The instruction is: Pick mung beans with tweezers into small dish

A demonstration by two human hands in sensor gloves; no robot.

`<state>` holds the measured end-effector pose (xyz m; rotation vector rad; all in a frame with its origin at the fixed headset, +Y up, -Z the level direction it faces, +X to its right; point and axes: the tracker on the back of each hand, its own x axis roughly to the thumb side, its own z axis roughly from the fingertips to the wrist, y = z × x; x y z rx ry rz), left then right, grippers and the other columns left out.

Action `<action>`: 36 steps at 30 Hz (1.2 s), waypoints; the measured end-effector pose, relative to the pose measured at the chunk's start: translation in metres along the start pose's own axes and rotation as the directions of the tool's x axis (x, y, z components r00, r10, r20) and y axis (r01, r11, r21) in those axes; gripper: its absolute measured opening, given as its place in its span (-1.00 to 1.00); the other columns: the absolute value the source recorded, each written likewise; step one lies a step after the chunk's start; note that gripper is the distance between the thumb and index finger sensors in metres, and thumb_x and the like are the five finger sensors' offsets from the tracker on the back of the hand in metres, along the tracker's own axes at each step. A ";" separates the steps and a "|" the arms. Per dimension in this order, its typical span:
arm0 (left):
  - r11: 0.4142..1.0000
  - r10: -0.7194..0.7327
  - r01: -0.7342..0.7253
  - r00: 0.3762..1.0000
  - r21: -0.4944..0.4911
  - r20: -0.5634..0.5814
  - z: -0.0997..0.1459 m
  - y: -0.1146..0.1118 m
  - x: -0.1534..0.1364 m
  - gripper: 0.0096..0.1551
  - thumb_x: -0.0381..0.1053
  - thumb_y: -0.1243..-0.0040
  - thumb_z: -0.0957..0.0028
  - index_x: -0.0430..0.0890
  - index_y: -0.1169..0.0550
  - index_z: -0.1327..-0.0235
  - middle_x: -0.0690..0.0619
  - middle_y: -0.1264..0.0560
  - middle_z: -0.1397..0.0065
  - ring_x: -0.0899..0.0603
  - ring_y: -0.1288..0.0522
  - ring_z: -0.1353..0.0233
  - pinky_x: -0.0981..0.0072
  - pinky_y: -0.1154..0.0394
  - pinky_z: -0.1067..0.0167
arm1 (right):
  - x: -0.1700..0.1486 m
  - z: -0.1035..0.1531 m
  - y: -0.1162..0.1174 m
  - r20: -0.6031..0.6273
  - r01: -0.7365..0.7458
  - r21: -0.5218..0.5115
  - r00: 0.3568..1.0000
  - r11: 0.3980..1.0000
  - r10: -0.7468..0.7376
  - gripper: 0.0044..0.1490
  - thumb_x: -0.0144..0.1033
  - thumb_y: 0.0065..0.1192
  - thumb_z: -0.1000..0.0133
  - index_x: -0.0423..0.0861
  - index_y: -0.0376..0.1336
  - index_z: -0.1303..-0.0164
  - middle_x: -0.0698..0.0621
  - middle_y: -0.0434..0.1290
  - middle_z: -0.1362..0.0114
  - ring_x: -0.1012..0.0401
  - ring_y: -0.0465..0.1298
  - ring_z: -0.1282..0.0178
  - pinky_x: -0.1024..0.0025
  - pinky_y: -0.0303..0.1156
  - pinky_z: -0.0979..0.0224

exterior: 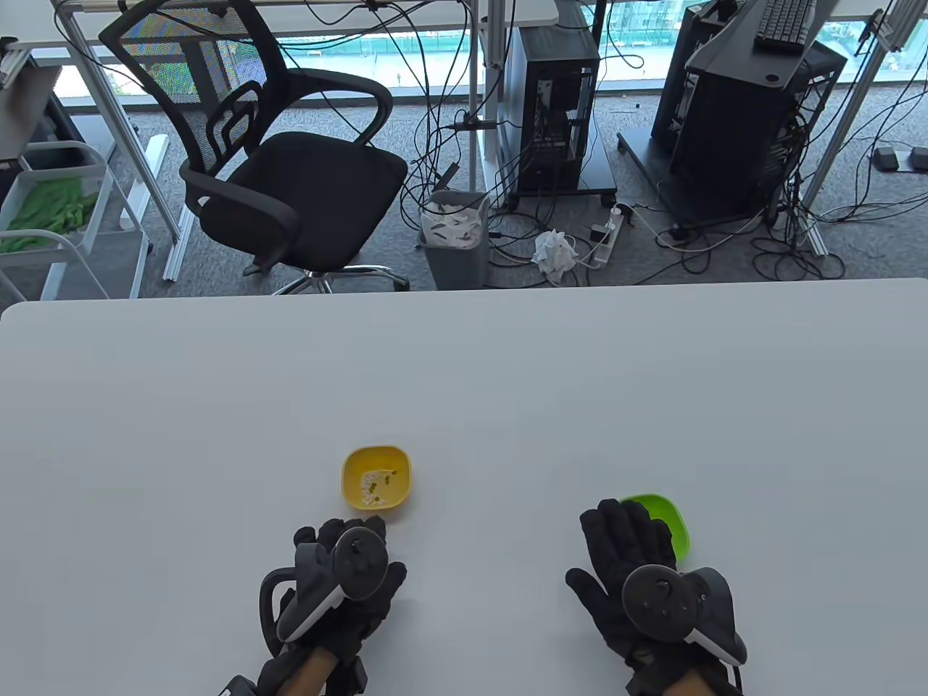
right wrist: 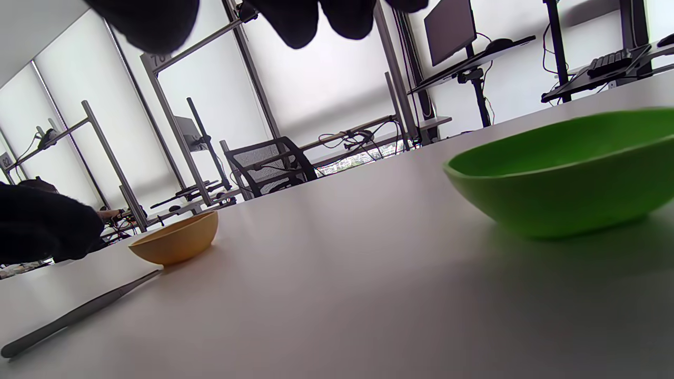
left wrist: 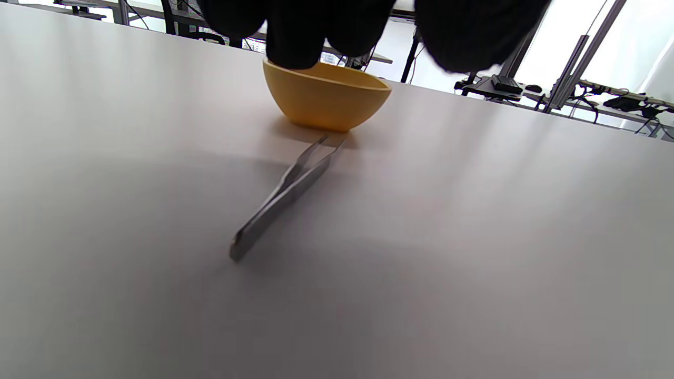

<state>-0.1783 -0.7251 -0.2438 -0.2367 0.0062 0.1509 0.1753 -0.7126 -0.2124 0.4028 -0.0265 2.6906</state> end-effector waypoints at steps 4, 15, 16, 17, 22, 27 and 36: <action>0.999 -0.009 0.006 0.996 -0.035 -0.093 -0.011 -0.006 -0.006 -0.16 0.29 -0.23 -0.09 -0.09 -0.33 -0.54 -0.08 -0.35 -0.57 -0.34 -0.25 -0.61 -0.33 0.11 -0.56 | -0.001 0.000 0.000 -0.007 0.030 0.006 1.000 1.000 -0.030 -0.07 0.14 -0.09 -0.20 -0.10 -0.14 -0.68 -0.21 -0.19 -0.73 -0.22 -0.26 -0.65 -0.23 -0.26 -0.59; 0.967 -0.254 0.251 0.964 -0.044 -0.085 -0.038 -0.038 0.012 -0.33 0.21 -0.27 -0.11 -0.10 -0.45 -0.39 0.01 -0.49 -0.38 -0.26 -0.41 -0.48 -0.33 -0.01 -0.56 | -0.001 0.001 0.001 -0.023 0.050 0.015 0.999 0.999 -0.050 -0.07 0.13 -0.07 -0.20 -0.12 -0.12 -0.67 -0.24 -0.17 -0.72 -0.24 -0.23 -0.64 -0.24 -0.23 -0.58; 0.957 -0.292 0.290 0.953 -0.029 -0.079 -0.037 -0.040 0.017 -0.34 0.20 -0.25 -0.11 -0.12 -0.46 -0.37 0.01 -0.50 -0.36 -0.27 -0.42 -0.45 -0.33 -0.03 -0.56 | -0.001 0.001 0.001 -0.022 0.049 0.015 0.999 0.999 -0.049 -0.07 0.13 -0.07 -0.20 -0.12 -0.12 -0.67 -0.24 -0.17 -0.72 -0.24 -0.23 -0.64 -0.24 -0.22 -0.58; 0.939 -0.345 0.343 0.936 -0.040 -0.070 -0.036 -0.041 0.021 -0.34 0.20 -0.22 -0.12 -0.14 -0.45 -0.37 -0.01 -0.50 -0.34 -0.27 -0.44 -0.44 -0.34 -0.05 -0.55 | -0.001 0.001 0.001 -0.023 0.047 0.017 0.999 0.999 -0.047 -0.07 0.13 -0.06 -0.20 -0.12 -0.12 -0.67 -0.24 -0.17 -0.72 -0.24 -0.23 -0.64 -0.24 -0.22 -0.59; 0.968 -0.245 0.245 0.969 -0.060 0.002 -0.029 -0.034 0.020 -0.37 0.17 -0.18 -0.09 -0.17 -0.48 -0.29 -0.01 -0.54 -0.26 -0.27 -0.49 -0.36 -0.35 -0.11 -0.50 | 0.003 0.002 0.003 -0.014 0.019 -0.019 1.000 1.000 -0.019 -0.08 0.11 -0.01 -0.20 -0.13 -0.09 -0.66 -0.24 -0.16 -0.71 -0.24 -0.21 -0.64 -0.23 -0.19 -0.60; 0.998 0.014 -0.021 0.995 0.062 0.103 -0.002 -0.002 0.025 -0.37 0.18 -0.18 -0.08 -0.18 -0.49 -0.27 -0.01 -0.55 -0.24 -0.27 -0.51 -0.33 -0.34 -0.15 -0.49 | 0.036 0.001 0.003 0.063 -0.007 -0.110 0.998 0.994 0.014 -0.12 0.01 0.17 -0.19 -0.19 0.05 -0.61 -0.29 0.06 -0.66 -0.28 0.09 -0.57 -0.19 0.18 -0.56; 0.867 0.404 -0.476 0.845 0.150 0.350 0.036 0.022 0.032 -0.36 0.20 -0.22 -0.06 -0.19 -0.52 -0.25 -0.02 -0.58 -0.22 -0.27 -0.54 -0.30 -0.32 -0.25 -0.42 | 0.122 -0.020 0.029 0.180 0.182 -0.049 0.969 0.982 -0.170 -0.08 -0.12 0.40 -0.09 -0.26 0.12 -0.56 -0.28 0.44 -0.39 -0.11 0.58 -0.15 0.05 0.57 -0.18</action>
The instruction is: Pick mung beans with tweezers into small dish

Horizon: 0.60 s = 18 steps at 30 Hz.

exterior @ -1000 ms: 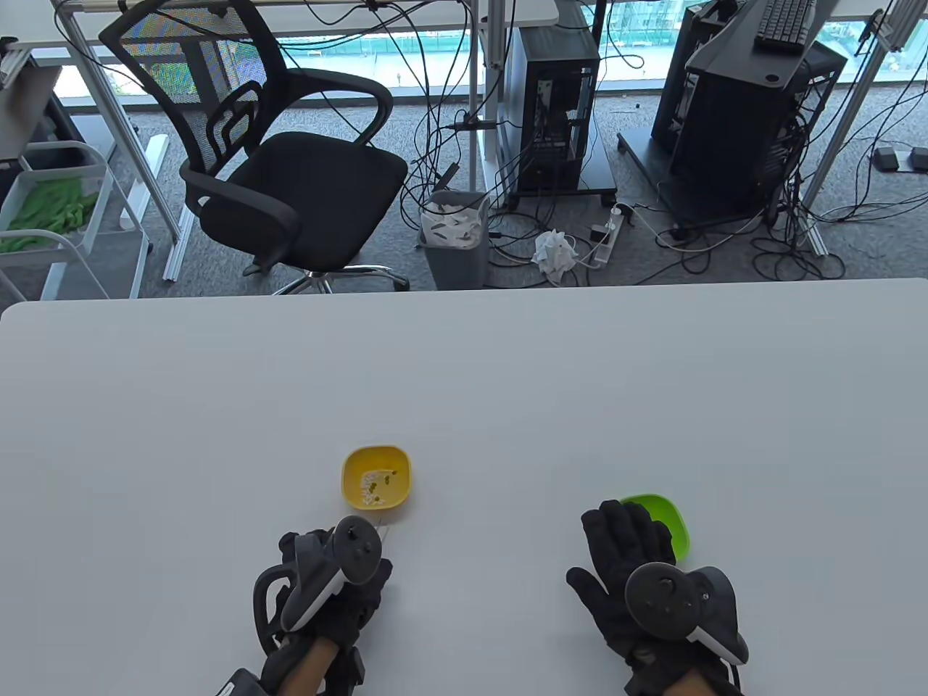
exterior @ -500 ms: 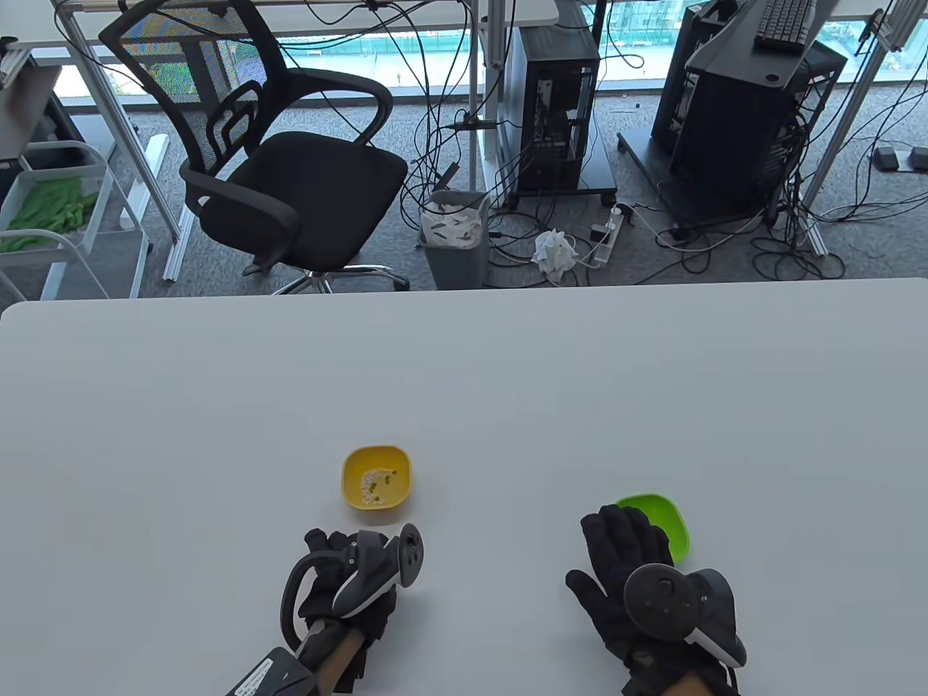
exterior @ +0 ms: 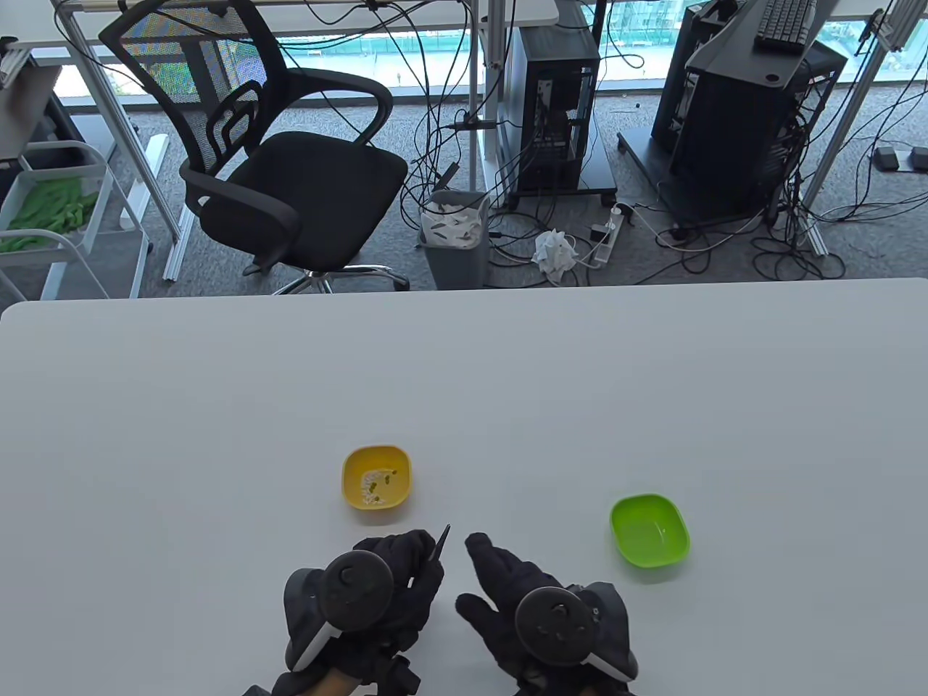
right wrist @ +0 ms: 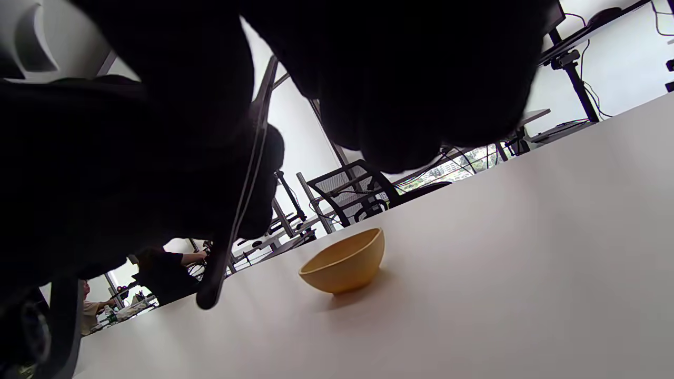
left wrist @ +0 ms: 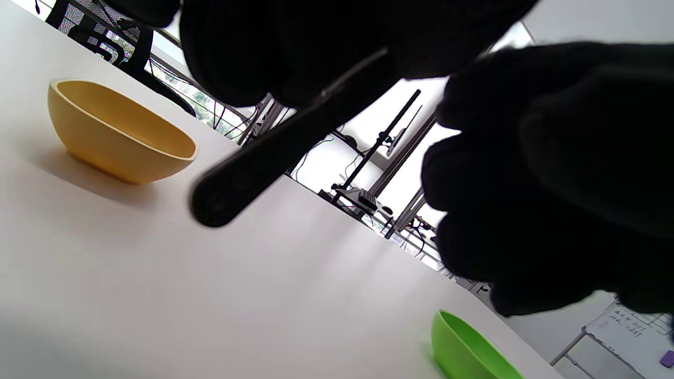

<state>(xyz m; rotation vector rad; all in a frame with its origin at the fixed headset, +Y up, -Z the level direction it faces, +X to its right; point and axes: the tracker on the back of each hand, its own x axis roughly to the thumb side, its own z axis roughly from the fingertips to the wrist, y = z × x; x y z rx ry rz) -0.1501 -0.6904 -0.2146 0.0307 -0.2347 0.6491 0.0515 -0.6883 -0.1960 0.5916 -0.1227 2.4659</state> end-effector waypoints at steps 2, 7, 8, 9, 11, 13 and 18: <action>0.995 0.104 -0.104 0.994 0.001 0.013 0.003 0.001 -0.001 -0.36 0.20 -0.23 -0.07 -0.18 -0.52 -0.24 -0.02 -0.59 -0.22 -0.27 -0.54 -0.29 -0.31 -0.27 -0.40 | 0.004 -0.006 0.007 0.021 0.033 0.003 0.999 0.999 -0.033 -0.05 -0.13 0.40 -0.09 -0.28 0.09 -0.58 -0.27 0.44 -0.39 -0.11 0.58 -0.16 0.05 0.58 -0.18; 0.961 0.277 -0.276 0.960 -0.011 0.031 0.005 0.003 -0.006 -0.36 0.22 -0.21 -0.08 -0.20 -0.53 -0.23 -0.02 -0.60 -0.20 -0.25 -0.57 -0.26 -0.28 -0.31 -0.38 | 0.003 -0.011 0.011 0.033 0.151 -0.162 0.988 0.975 -0.148 -0.22 -0.18 0.43 -0.05 -0.21 0.24 -0.44 -0.20 0.58 -0.24 -0.02 0.67 -0.04 0.13 0.66 -0.06; 0.953 0.303 -0.302 0.953 -0.016 0.031 0.005 0.003 -0.006 -0.36 0.21 -0.21 -0.08 -0.19 -0.52 -0.23 -0.03 -0.59 -0.21 -0.26 -0.56 -0.27 -0.28 -0.31 -0.38 | 0.001 -0.011 0.009 0.033 0.152 -0.186 0.988 0.971 -0.149 -0.26 -0.18 0.45 -0.04 -0.18 0.28 -0.40 -0.17 0.61 -0.20 0.02 0.69 0.00 0.15 0.68 -0.03; 0.955 0.296 -0.296 0.954 -0.022 0.038 0.005 0.004 -0.006 -0.36 0.22 -0.21 -0.08 -0.19 -0.53 -0.23 -0.05 -0.60 -0.21 -0.27 -0.55 -0.28 -0.29 -0.30 -0.38 | -0.001 -0.010 0.006 0.030 0.153 -0.193 0.988 0.969 -0.150 -0.29 -0.18 0.45 -0.04 -0.16 0.31 -0.38 -0.15 0.62 -0.16 0.03 0.70 0.03 0.17 0.68 -0.01; 0.968 0.251 -0.250 0.967 -0.019 0.035 0.004 0.007 -0.006 -0.35 0.25 -0.24 -0.07 -0.14 -0.53 -0.25 -0.02 -0.57 -0.28 -0.28 -0.51 -0.34 -0.28 -0.27 -0.41 | -0.006 -0.009 -0.001 0.005 0.151 -0.204 0.988 0.967 -0.153 -0.36 -0.18 0.46 -0.04 -0.13 0.39 -0.31 -0.10 0.64 -0.11 0.05 0.69 0.07 0.16 0.66 0.00; 0.985 0.170 -0.170 0.985 -0.003 0.000 0.001 0.012 -0.011 -0.28 0.26 -0.30 -0.04 -0.12 -0.48 -0.36 -0.04 -0.52 -0.38 -0.31 -0.45 -0.41 -0.29 -0.24 -0.43 | -0.011 -0.007 -0.009 -0.020 0.130 -0.195 0.990 0.972 -0.137 -0.40 -0.18 0.43 -0.05 -0.13 0.42 -0.28 -0.11 0.63 -0.08 0.07 0.68 0.12 0.17 0.65 0.03; 0.996 -0.054 0.046 0.992 -0.074 -0.112 -0.029 0.026 -0.045 -0.01 0.32 -0.41 0.06 -0.03 -0.29 -0.57 -0.08 -0.33 -0.59 -0.34 -0.33 -0.54 -0.29 -0.21 -0.46 | -0.037 0.007 -0.034 -0.125 -0.031 -0.174 0.992 0.984 0.009 -0.43 -0.19 0.35 -0.08 -0.17 0.44 -0.25 -0.12 0.60 -0.02 0.14 0.62 0.22 0.30 0.62 0.12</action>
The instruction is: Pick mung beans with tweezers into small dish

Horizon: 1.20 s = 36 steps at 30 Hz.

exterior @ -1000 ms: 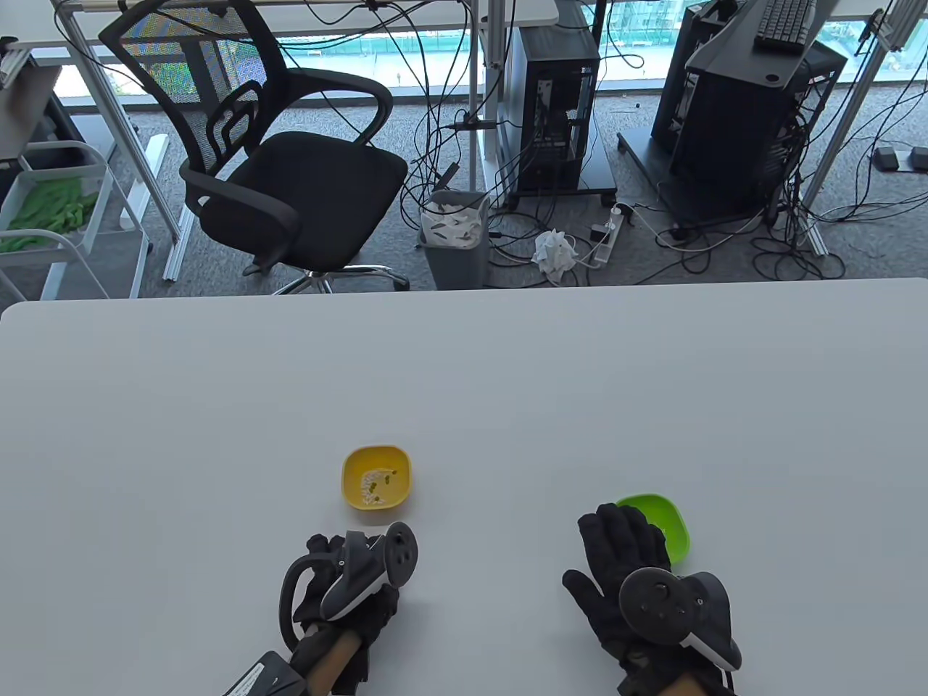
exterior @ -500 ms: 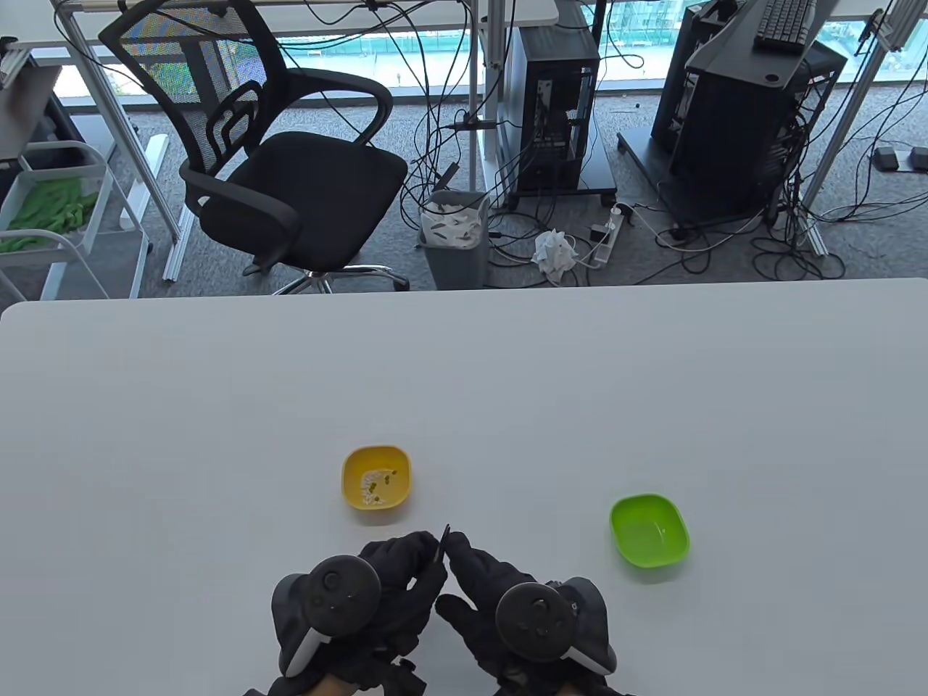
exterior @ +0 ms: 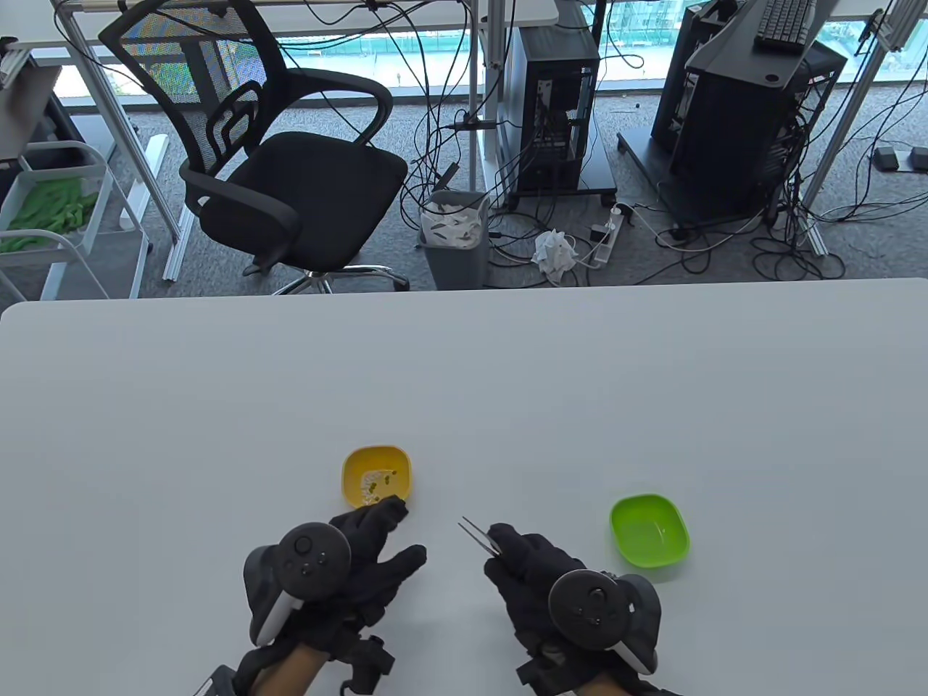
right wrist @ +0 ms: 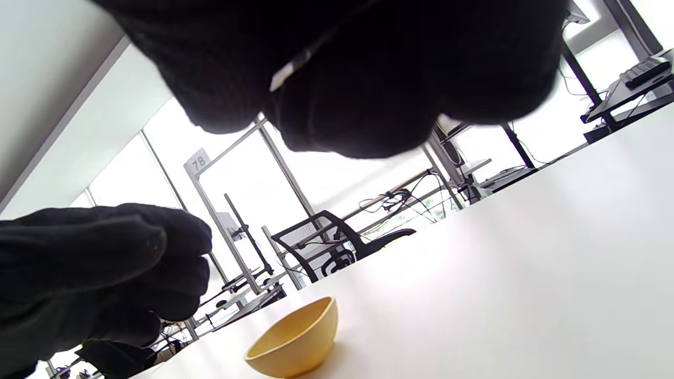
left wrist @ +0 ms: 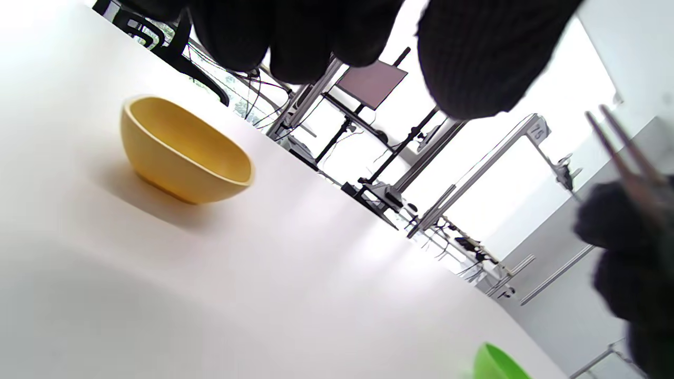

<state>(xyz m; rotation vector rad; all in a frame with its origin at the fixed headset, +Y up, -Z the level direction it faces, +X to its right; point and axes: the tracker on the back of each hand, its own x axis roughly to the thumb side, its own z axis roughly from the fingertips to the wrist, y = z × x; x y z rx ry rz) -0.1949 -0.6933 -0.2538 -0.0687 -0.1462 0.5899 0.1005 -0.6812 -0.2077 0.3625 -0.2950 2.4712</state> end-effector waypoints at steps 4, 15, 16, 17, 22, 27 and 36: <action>0.986 -0.146 0.143 0.989 -0.089 -0.025 -0.044 0.007 -0.037 0.29 0.36 -0.49 0.19 0.06 -0.04 -0.67 -0.05 -0.13 -0.71 -0.32 -0.23 -0.58 -0.26 -0.18 -0.48 | -0.025 0.006 -0.010 -0.055 -0.029 0.002 0.998 1.000 0.029 -0.43 -0.19 0.32 -0.09 -0.17 0.44 -0.26 -0.13 0.58 -0.05 0.13 0.60 0.22 0.31 0.60 0.11; 0.851 -0.194 0.182 0.981 -0.492 0.026 -0.123 -0.003 -0.090 0.58 0.43 -0.53 0.34 0.14 0.28 -0.60 -0.09 0.24 -0.76 -0.34 0.03 -0.67 -0.25 0.01 -0.55 | -0.044 0.007 -0.007 -0.095 0.018 0.036 0.995 0.999 -0.015 -0.41 -0.24 0.26 -0.10 -0.17 0.39 -0.31 -0.21 0.54 -0.13 0.09 0.59 0.16 0.25 0.59 0.05; 0.841 -0.200 0.188 0.979 -0.507 0.032 -0.125 -0.004 -0.092 0.59 0.43 -0.53 0.35 0.15 0.29 -0.59 -0.09 0.25 -0.76 -0.35 0.04 -0.68 -0.25 0.01 -0.55 | -0.044 0.007 -0.007 -0.095 0.018 0.034 0.995 0.999 -0.015 -0.42 -0.24 0.26 -0.10 -0.16 0.39 -0.31 -0.21 0.54 -0.13 0.09 0.59 0.16 0.25 0.59 0.05; 0.826 -0.207 0.196 0.978 -0.528 0.039 -0.128 -0.007 -0.093 0.59 0.44 -0.52 0.35 0.15 0.30 -0.59 -0.09 0.26 -0.76 -0.35 0.05 -0.68 -0.25 0.02 -0.55 | -0.044 0.006 -0.007 -0.099 0.020 0.034 0.995 0.999 -0.016 -0.42 -0.24 0.25 -0.10 -0.17 0.40 -0.31 -0.20 0.54 -0.13 0.09 0.59 0.17 0.25 0.59 0.05; 0.816 -0.151 0.141 0.988 -0.560 0.029 -0.136 -0.017 -0.098 0.60 0.43 -0.52 0.35 0.15 0.30 -0.58 -0.09 0.23 -0.76 -0.34 0.01 -0.66 -0.26 0.02 -0.55 | -0.044 0.006 -0.006 -0.106 0.029 0.041 0.994 0.999 -0.024 -0.39 -0.23 0.25 -0.10 -0.23 0.39 -0.32 -0.21 0.54 -0.12 0.11 0.59 0.15 0.25 0.60 0.05; 0.816 -0.158 0.152 0.987 -0.557 0.038 -0.140 -0.020 -0.097 0.57 0.42 -0.53 0.34 0.14 0.27 -0.60 -0.05 0.20 -0.76 -0.32 0.00 -0.65 -0.26 0.02 -0.55 | -0.044 0.006 -0.002 -0.111 0.038 0.063 0.993 0.997 -0.031 -0.38 -0.23 0.24 -0.10 -0.23 0.38 -0.32 -0.20 0.54 -0.13 0.10 0.59 0.14 0.24 0.59 0.03; 0.848 -0.148 0.157 0.987 -0.506 0.059 -0.138 -0.024 -0.096 0.49 0.40 -0.55 0.32 0.08 0.11 -0.65 0.08 0.06 -0.76 -0.29 -0.07 -0.62 -0.25 -0.02 -0.54 | -0.044 0.005 -0.001 -0.113 0.048 0.072 0.993 0.996 -0.040 -0.38 -0.22 0.24 -0.11 -0.22 0.38 -0.33 -0.20 0.53 -0.15 0.09 0.59 0.11 0.21 0.60 0.00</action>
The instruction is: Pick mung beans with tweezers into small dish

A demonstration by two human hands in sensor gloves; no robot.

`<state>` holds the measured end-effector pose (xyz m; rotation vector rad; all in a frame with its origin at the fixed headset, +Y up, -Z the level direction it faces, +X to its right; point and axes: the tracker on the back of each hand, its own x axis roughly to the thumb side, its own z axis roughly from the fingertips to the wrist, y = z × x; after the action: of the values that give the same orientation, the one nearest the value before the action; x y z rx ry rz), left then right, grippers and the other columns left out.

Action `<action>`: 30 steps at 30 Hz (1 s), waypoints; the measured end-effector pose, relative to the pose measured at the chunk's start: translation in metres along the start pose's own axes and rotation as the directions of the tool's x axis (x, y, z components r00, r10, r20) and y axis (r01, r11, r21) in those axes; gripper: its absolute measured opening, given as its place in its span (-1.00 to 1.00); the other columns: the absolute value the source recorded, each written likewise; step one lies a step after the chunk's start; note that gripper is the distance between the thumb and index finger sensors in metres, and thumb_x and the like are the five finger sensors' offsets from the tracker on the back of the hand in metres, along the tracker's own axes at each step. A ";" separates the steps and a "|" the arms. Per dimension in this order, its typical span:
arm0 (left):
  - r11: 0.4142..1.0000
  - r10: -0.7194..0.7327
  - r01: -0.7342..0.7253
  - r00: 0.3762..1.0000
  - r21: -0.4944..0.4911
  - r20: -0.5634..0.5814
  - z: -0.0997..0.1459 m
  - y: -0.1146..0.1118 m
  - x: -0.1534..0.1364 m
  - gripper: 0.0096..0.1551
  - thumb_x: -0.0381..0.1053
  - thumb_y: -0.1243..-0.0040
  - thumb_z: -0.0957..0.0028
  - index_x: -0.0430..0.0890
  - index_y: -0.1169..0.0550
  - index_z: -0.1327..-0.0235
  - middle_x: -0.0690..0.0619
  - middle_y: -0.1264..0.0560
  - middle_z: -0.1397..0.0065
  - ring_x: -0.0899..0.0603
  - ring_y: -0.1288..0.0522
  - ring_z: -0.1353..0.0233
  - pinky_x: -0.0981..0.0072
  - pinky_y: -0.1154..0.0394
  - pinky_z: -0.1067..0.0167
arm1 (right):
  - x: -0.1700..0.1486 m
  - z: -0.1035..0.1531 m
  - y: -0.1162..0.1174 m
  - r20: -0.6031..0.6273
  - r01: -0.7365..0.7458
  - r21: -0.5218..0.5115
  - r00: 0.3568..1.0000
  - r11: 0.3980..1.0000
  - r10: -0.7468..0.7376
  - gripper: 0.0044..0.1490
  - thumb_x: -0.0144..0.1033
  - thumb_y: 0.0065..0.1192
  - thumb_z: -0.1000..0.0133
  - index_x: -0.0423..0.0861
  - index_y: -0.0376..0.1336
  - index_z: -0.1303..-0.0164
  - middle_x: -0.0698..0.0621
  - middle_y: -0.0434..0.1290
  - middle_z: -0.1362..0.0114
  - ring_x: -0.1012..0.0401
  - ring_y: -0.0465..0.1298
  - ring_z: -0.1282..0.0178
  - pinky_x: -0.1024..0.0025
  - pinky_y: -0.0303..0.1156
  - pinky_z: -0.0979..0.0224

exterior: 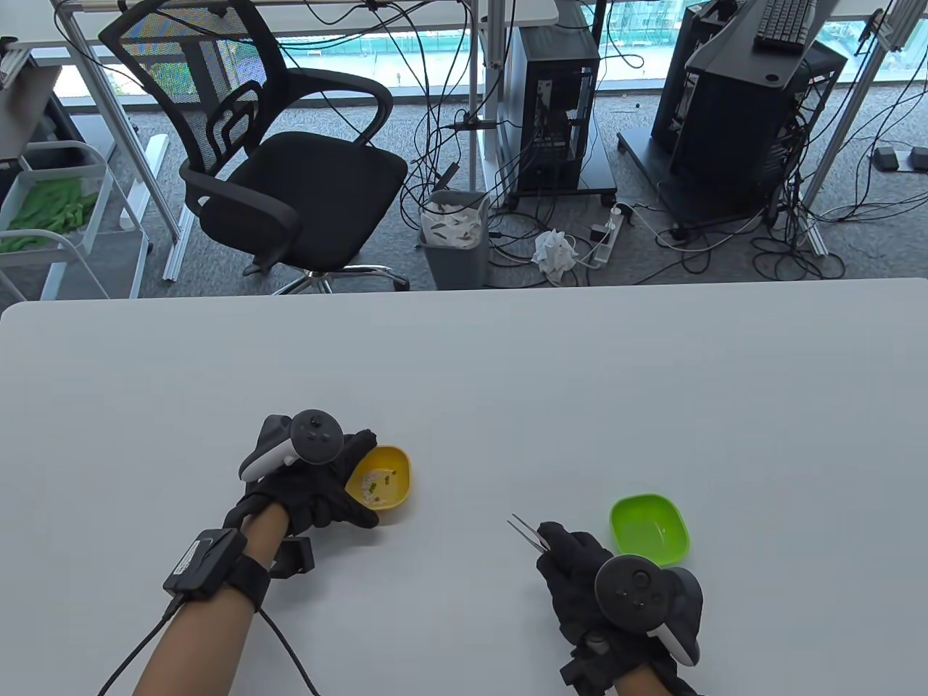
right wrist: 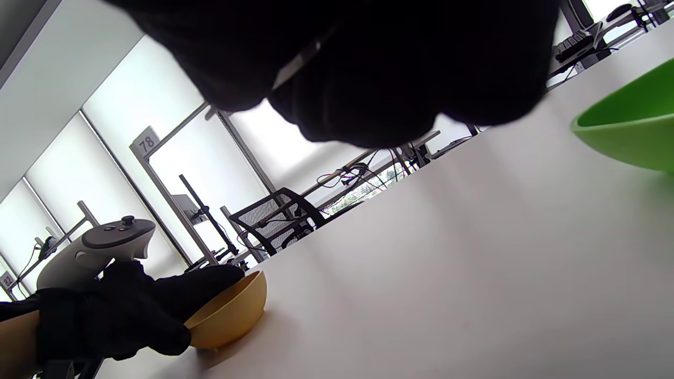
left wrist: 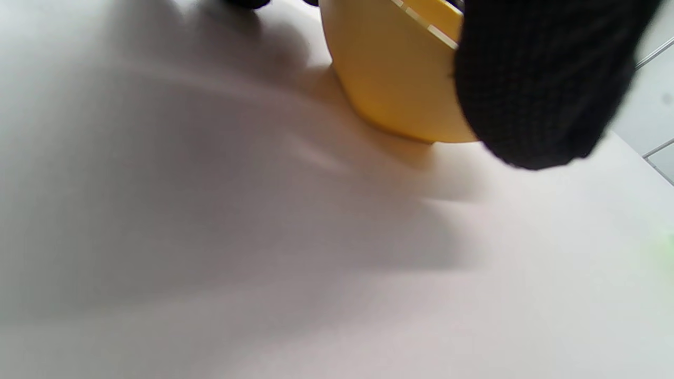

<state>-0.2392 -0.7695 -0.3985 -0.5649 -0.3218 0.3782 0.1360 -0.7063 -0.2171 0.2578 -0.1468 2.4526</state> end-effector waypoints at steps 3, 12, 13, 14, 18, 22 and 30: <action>0.998 0.014 -0.015 1.000 0.055 0.024 0.002 -0.004 0.000 0.49 0.40 -0.56 0.31 -0.03 0.09 -0.66 0.00 0.00 -0.73 -0.28 -0.12 -0.60 -0.24 -0.07 -0.52 | 0.000 0.000 0.000 0.000 0.002 0.002 1.000 1.000 -0.002 -0.40 -0.22 0.23 -0.11 -0.16 0.37 -0.34 -0.20 0.53 -0.16 0.08 0.59 0.11 0.21 0.60 0.00; 0.972 0.089 -0.118 0.985 0.201 0.145 0.035 -0.020 0.029 0.55 0.45 -0.56 0.32 -0.23 0.03 -0.63 -0.19 -0.07 -0.67 -0.33 -0.22 -0.51 -0.27 -0.16 -0.46 | 0.001 0.000 -0.001 0.009 0.029 -0.018 1.000 0.999 -0.029 -0.38 -0.22 0.24 -0.11 -0.21 0.38 -0.34 -0.20 0.53 -0.15 0.08 0.59 0.11 0.20 0.60 0.00; 0.969 0.091 -0.125 0.982 0.214 0.163 0.041 -0.021 0.036 0.55 0.46 -0.56 0.33 -0.24 0.02 -0.63 -0.20 -0.08 -0.67 -0.33 -0.23 -0.50 -0.28 -0.17 -0.45 | 0.002 0.000 -0.002 0.015 0.033 -0.026 0.999 0.999 -0.033 -0.38 -0.22 0.24 -0.11 -0.21 0.38 -0.34 -0.21 0.54 -0.15 0.08 0.60 0.11 0.21 0.60 0.00; 0.964 0.099 -0.141 0.978 0.226 0.186 0.047 -0.022 0.045 0.56 0.47 -0.56 0.34 -0.25 0.01 -0.63 -0.21 -0.09 -0.67 -0.34 -0.24 -0.49 -0.28 -0.17 -0.45 | 0.003 0.000 -0.002 0.021 0.036 -0.032 0.999 0.999 -0.035 -0.39 -0.22 0.25 -0.11 -0.21 0.38 -0.33 -0.21 0.54 -0.14 0.08 0.60 0.12 0.21 0.60 0.01; 0.953 0.100 -0.167 0.961 0.253 0.256 0.072 -0.028 0.080 0.57 0.47 -0.57 0.35 -0.26 -0.01 -0.63 -0.22 -0.10 -0.66 -0.34 -0.26 -0.48 -0.29 -0.18 -0.44 | 0.009 0.003 -0.006 0.050 0.048 -0.057 0.998 0.997 -0.045 -0.39 -0.22 0.28 -0.10 -0.21 0.40 -0.31 -0.18 0.56 -0.12 0.10 0.61 0.16 0.23 0.61 0.05; 0.953 0.057 -0.134 0.960 0.272 0.274 0.092 -0.040 0.115 0.57 0.47 -0.58 0.35 -0.26 -0.01 -0.63 -0.22 -0.10 -0.66 -0.34 -0.26 -0.48 -0.29 -0.19 -0.44 | 0.019 0.008 -0.015 0.087 0.057 -0.098 0.995 0.994 -0.049 -0.41 -0.22 0.31 -0.10 -0.23 0.42 -0.28 -0.18 0.59 -0.09 0.15 0.61 0.22 0.28 0.62 0.12; 0.950 0.005 -0.088 0.963 0.300 0.269 0.097 -0.063 0.148 0.57 0.47 -0.58 0.35 -0.25 0.00 -0.64 -0.22 -0.10 -0.66 -0.33 -0.26 -0.48 -0.29 -0.18 -0.45 | 0.044 0.007 -0.022 0.099 -0.082 -0.063 0.991 0.995 0.088 -0.46 -0.23 0.42 -0.07 -0.26 0.48 -0.16 -0.19 0.62 0.00 0.24 0.60 0.36 0.38 0.61 0.28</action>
<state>-0.1312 -0.7105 -0.2568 -0.2119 -0.4968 0.5416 0.1173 -0.6638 -0.1992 0.3574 -0.2789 2.5152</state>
